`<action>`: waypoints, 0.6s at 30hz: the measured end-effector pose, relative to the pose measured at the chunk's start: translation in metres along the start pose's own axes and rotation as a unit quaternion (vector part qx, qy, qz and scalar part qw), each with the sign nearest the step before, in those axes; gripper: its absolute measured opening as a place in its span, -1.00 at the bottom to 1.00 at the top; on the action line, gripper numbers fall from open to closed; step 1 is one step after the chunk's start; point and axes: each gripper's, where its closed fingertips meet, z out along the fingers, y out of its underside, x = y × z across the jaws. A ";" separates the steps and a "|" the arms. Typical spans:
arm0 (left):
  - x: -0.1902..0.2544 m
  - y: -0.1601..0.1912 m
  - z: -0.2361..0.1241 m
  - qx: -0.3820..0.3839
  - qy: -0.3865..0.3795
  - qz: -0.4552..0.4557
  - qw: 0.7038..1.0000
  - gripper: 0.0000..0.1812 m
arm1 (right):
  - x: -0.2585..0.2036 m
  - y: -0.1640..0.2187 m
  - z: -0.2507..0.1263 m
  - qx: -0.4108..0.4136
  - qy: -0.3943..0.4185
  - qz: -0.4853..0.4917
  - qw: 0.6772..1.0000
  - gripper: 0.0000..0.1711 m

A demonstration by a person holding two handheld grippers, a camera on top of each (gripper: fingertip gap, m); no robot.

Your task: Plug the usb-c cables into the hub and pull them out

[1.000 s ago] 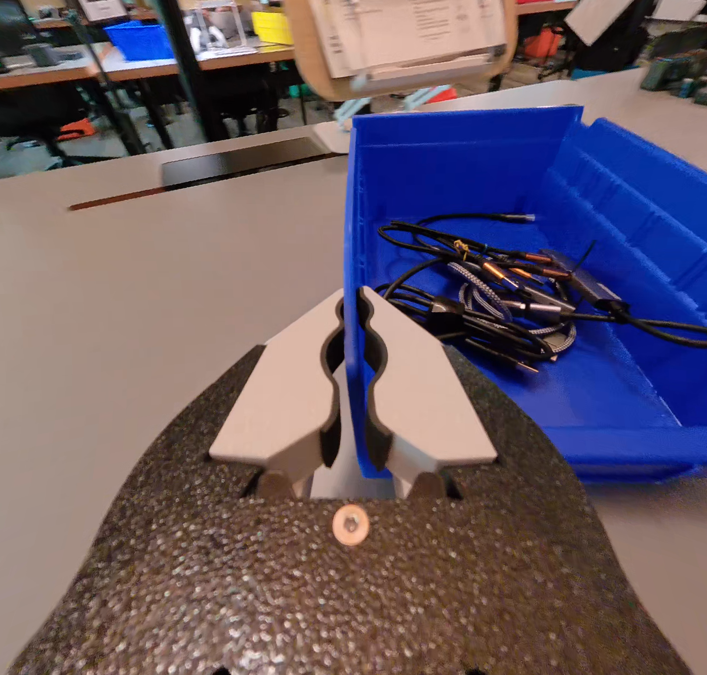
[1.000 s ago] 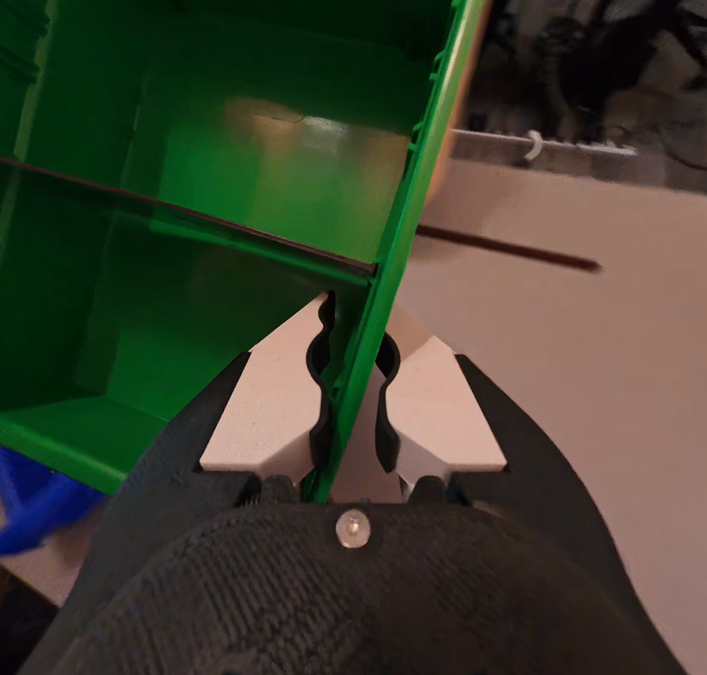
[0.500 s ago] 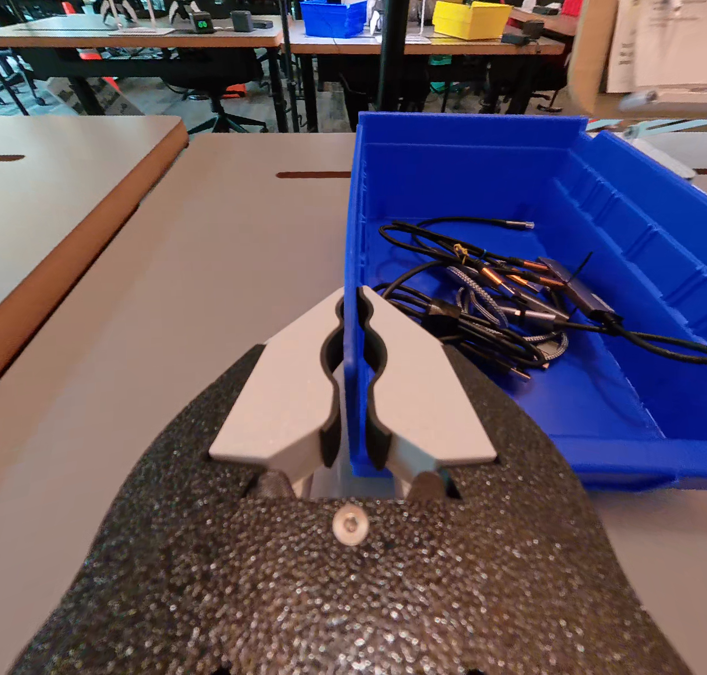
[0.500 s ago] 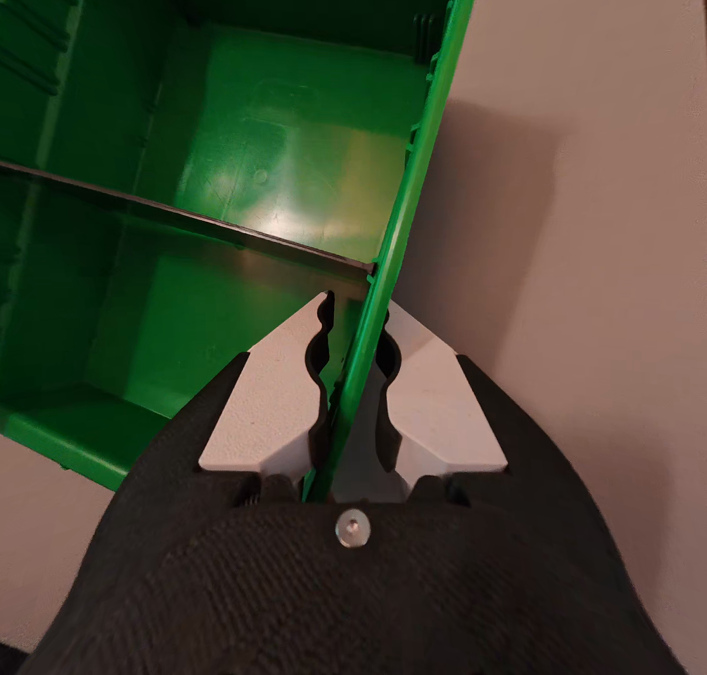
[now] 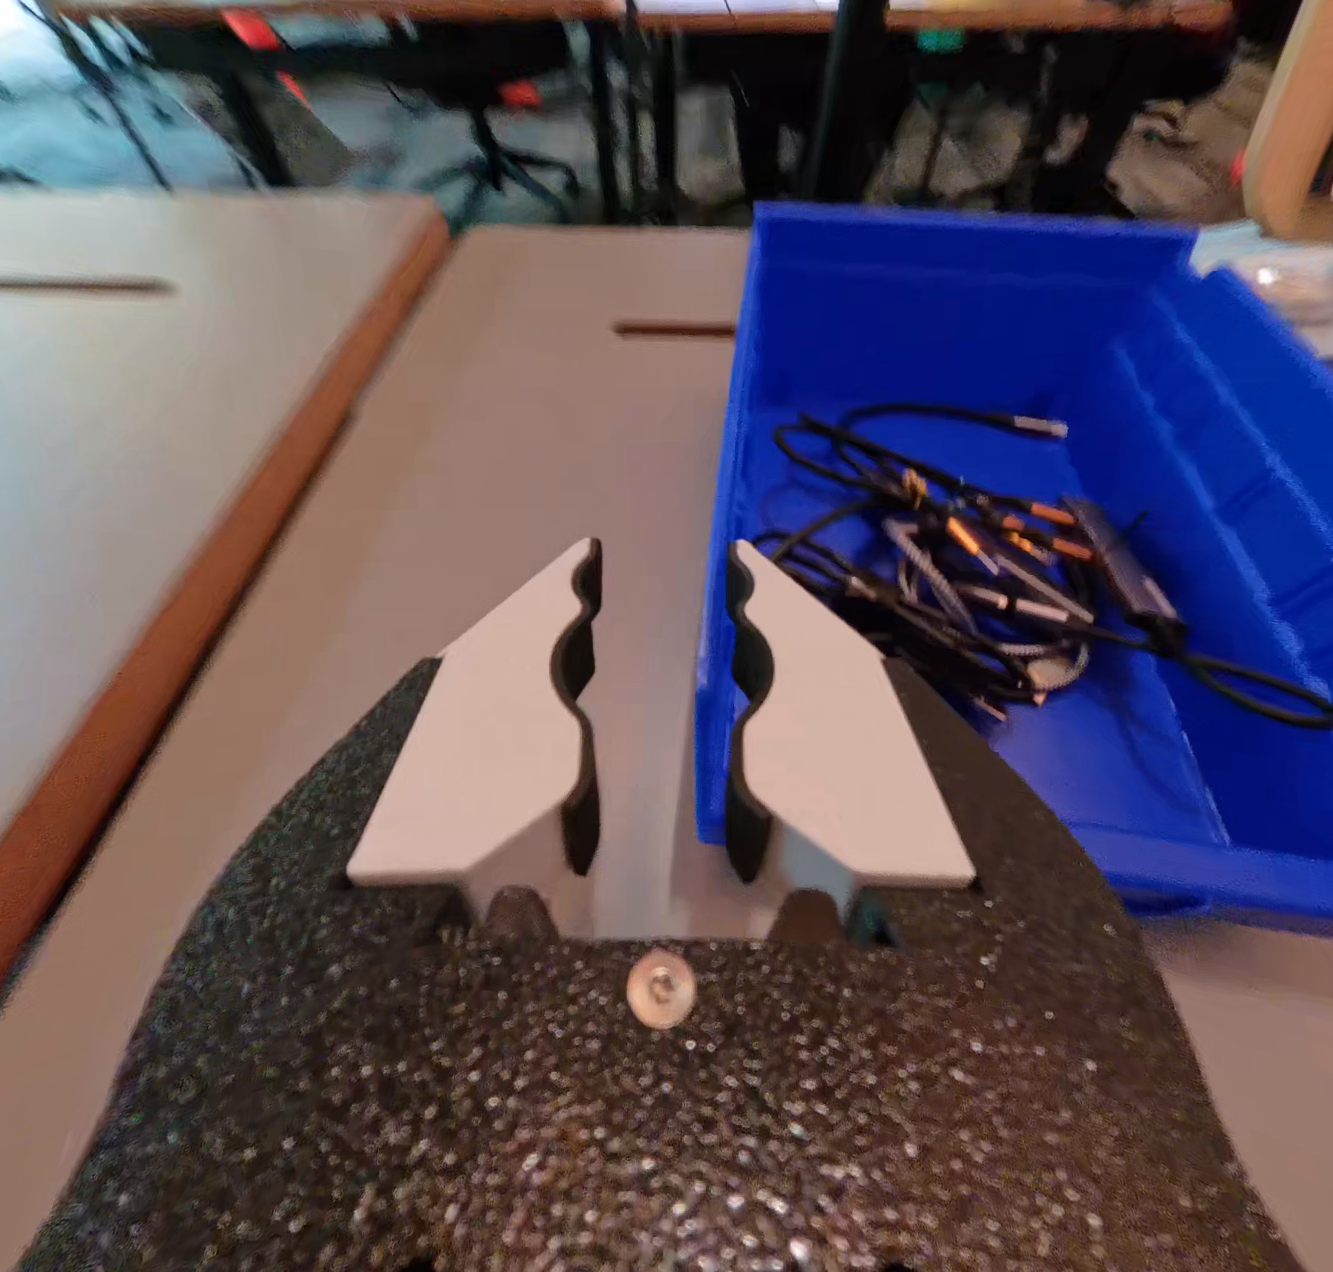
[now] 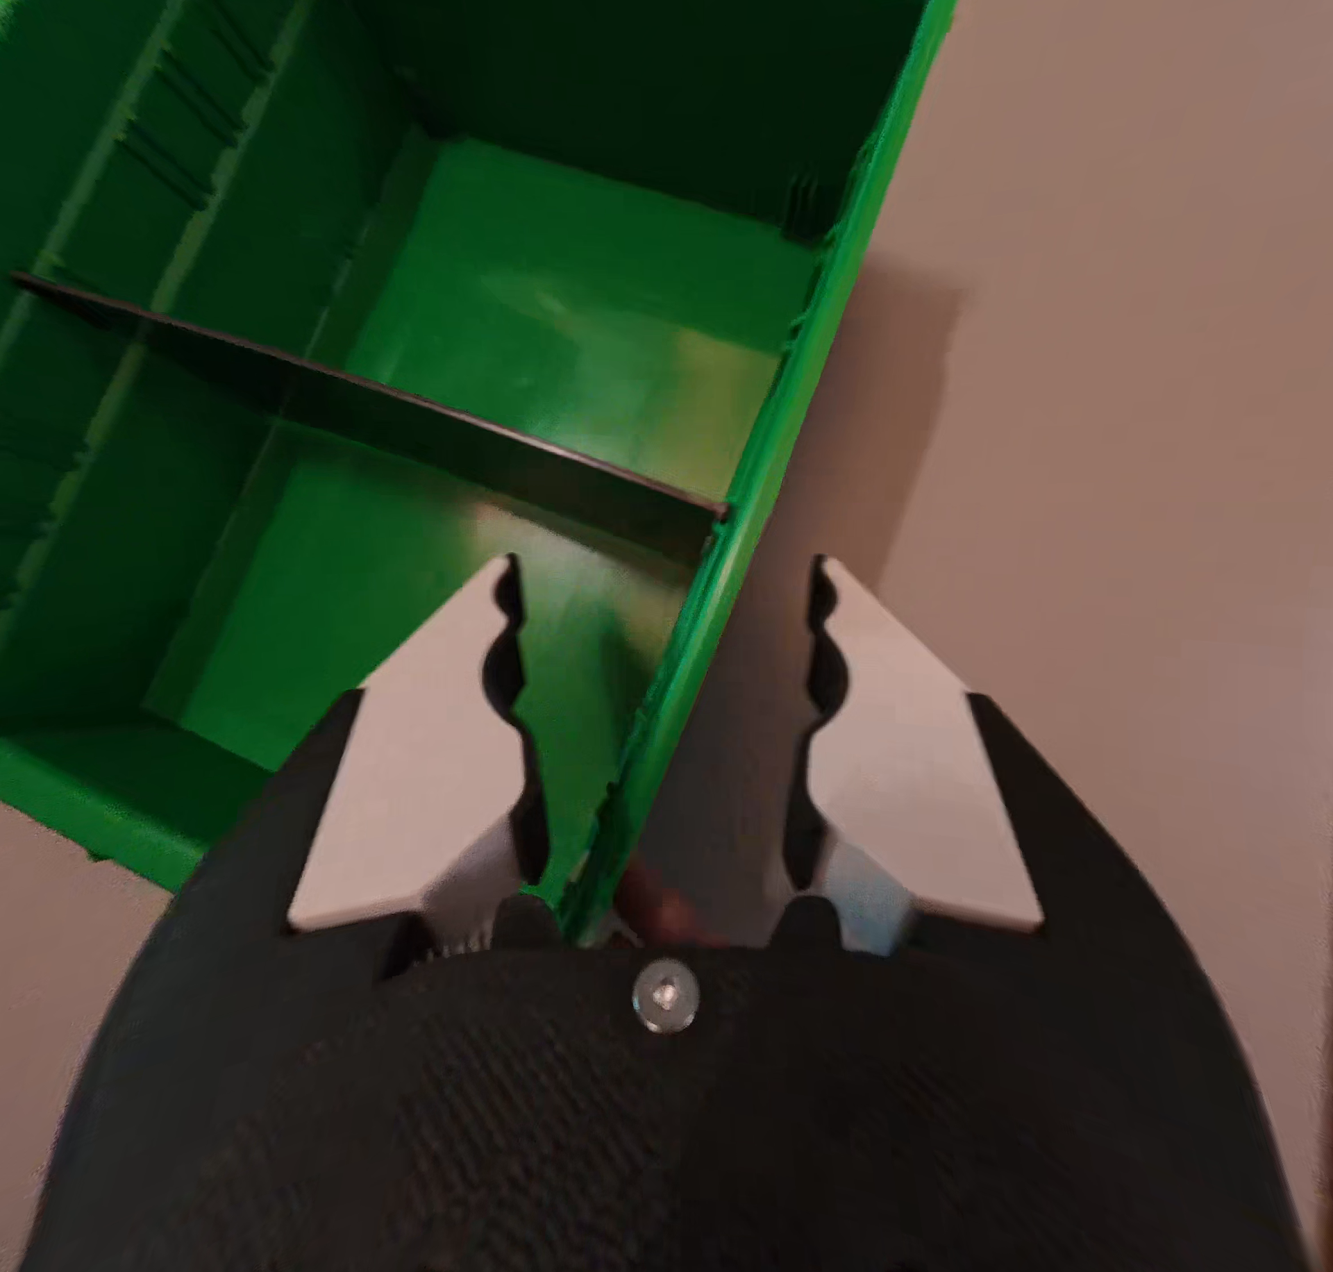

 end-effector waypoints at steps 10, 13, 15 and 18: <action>0.153 0.010 0.001 -0.156 0.201 0.187 0.949 -0.51 | -0.087 -0.040 -0.137 0.288 -0.012 -0.137 0.948 0.15; 0.174 0.030 0.029 -0.217 0.215 0.176 0.936 -0.46 | -0.140 -0.007 -0.133 0.266 -0.060 -0.188 0.944 0.13; 0.181 0.045 0.041 -0.269 0.214 0.168 0.924 -0.41 | -0.163 0.016 -0.126 0.243 -0.059 -0.228 0.941 0.14; 0.186 0.061 0.057 -0.317 0.209 0.172 0.909 -0.41 | -0.193 0.041 -0.118 0.230 -0.070 -0.274 0.931 0.13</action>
